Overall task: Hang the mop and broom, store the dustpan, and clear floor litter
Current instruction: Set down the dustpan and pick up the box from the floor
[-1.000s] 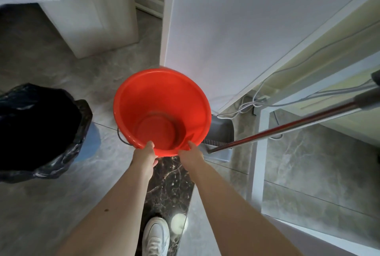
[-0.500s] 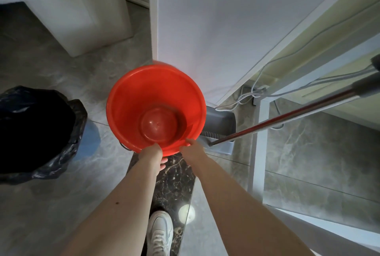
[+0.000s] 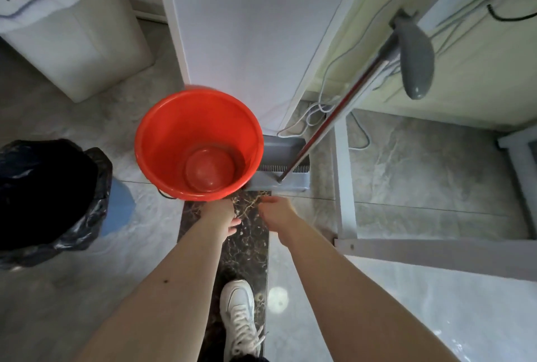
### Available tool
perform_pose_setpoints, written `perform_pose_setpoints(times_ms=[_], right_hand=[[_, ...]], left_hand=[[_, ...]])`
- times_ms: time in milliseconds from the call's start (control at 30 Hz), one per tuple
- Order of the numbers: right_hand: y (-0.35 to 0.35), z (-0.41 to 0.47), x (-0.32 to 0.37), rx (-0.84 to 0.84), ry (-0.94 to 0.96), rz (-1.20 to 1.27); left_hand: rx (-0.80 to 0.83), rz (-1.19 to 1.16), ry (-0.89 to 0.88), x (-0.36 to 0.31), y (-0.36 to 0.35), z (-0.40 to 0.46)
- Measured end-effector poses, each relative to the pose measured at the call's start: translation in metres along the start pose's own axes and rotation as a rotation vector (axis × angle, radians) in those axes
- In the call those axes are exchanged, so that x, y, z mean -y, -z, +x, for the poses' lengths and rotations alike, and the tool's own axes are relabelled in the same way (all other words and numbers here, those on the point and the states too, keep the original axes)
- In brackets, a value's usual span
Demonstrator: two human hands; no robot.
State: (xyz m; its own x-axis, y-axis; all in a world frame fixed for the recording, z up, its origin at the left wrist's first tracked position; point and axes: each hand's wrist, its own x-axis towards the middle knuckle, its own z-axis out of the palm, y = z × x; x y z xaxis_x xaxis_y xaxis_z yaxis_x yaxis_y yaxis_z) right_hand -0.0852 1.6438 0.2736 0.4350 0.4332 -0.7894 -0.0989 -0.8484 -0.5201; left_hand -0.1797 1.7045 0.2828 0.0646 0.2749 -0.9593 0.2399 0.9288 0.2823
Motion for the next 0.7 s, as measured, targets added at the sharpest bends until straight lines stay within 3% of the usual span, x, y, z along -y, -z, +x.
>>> perform_pose_setpoints(times_ms=[67, 167, 400, 567, 700], right_hand=[[0.006, -0.016, -0.014, -0.018, -0.006, 0.015], [0.017, -0.042, -0.042, -0.036, -0.051, 0.104], [0.043, -0.086, -0.127, -0.078, -0.157, 0.237], [0.066, -0.113, -0.200, -0.157, -0.208, 0.293], [0.078, -0.129, -0.262, -0.214, -0.252, 0.344]], left_hand=[[0.002, 0.068, -0.065, 0.014, -0.003, -0.015], [0.112, 0.096, -0.017, 0.043, -0.013, -0.037], [0.075, 0.231, -0.014, 0.121, -0.040, -0.044], [0.120, 0.479, 0.007, 0.186, -0.066, -0.048], [0.095, 0.592, -0.076, 0.243, -0.081, -0.046]])
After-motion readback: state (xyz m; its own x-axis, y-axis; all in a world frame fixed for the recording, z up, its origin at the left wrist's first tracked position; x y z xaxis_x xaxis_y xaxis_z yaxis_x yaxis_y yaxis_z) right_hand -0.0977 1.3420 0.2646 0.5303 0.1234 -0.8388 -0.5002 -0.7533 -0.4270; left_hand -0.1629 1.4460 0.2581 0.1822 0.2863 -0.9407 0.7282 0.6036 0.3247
